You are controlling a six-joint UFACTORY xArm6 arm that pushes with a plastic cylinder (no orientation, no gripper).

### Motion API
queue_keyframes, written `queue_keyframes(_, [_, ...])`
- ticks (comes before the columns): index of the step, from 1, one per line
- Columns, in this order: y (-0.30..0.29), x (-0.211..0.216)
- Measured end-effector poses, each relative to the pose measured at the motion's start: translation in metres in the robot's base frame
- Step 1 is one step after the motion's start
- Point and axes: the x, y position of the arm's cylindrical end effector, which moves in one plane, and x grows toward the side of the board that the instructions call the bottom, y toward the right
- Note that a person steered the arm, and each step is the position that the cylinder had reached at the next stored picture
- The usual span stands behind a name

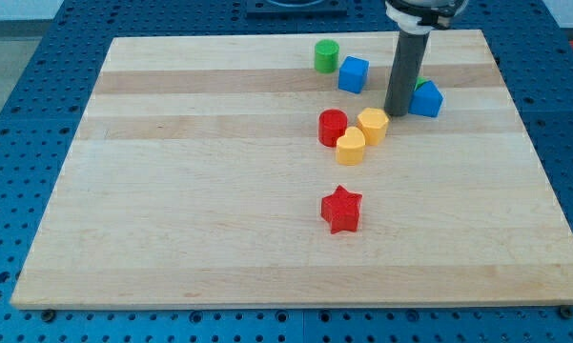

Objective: Push the blue blocks and green blocks towards the top side

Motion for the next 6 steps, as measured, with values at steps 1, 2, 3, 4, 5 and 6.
queue_keyframes(1, [0.046, 0.041])
queue_keyframes(2, [0.080, 0.034])
queue_keyframes(3, [0.055, 0.003])
queue_keyframes(4, [-0.039, -0.051])
queue_keyframes(5, [-0.102, -0.054])
queue_keyframes(6, [-0.131, -0.035])
